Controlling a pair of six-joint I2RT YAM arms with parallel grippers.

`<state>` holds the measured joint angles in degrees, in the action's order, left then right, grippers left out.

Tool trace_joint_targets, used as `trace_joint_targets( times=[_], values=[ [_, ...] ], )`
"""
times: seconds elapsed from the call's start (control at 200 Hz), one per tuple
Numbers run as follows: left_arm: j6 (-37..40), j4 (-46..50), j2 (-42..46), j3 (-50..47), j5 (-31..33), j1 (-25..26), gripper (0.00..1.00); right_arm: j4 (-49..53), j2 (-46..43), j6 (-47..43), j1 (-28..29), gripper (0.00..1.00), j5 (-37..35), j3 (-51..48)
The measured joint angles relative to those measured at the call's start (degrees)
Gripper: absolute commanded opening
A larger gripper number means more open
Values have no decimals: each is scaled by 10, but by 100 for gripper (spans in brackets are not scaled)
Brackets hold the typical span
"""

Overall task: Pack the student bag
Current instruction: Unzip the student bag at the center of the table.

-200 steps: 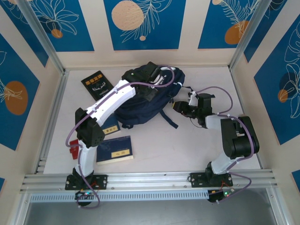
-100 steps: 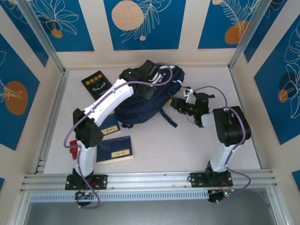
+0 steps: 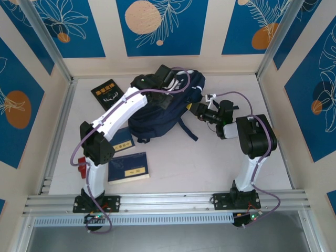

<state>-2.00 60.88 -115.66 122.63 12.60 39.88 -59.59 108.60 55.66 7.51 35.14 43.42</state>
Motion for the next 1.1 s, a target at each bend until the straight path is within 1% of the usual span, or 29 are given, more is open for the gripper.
trace_joint_targets(
  times=[0.11, 0.15, 0.43, 0.59, 0.705, 0.82, 0.94, 1.1],
  values=[
    [-4, 0, 0, 0, -2, -3, 0, -12, 0, 7, 3, 40, 7, 1],
    [-5, 0, 0, 0, -4, -3, 0, -16, 0, 9, 5, 37, 10, 1],
    [-7, 0, 0, 0, -7, -5, 0, -30, -10, 15, 16, 33, 15, -31],
    [-7, 0, 0, 0, -10, -5, 0, -31, -15, 20, 19, 29, 15, -38],
    [-7, 0, 0, 0, -13, -7, 0, -31, -17, 24, 19, 22, 10, -40],
    [-7, 0, 0, 0, -16, -7, 0, -30, -21, 24, 19, 13, 2, -42],
    [-9, 0, 0, 0, -17, -8, 0, -10, -37, 16, 23, 5, -14, -47],
    [-14, 1, 0, 0, -23, -8, 0, 68, -80, -40, 41, 2, -46, -55]
  ],
)
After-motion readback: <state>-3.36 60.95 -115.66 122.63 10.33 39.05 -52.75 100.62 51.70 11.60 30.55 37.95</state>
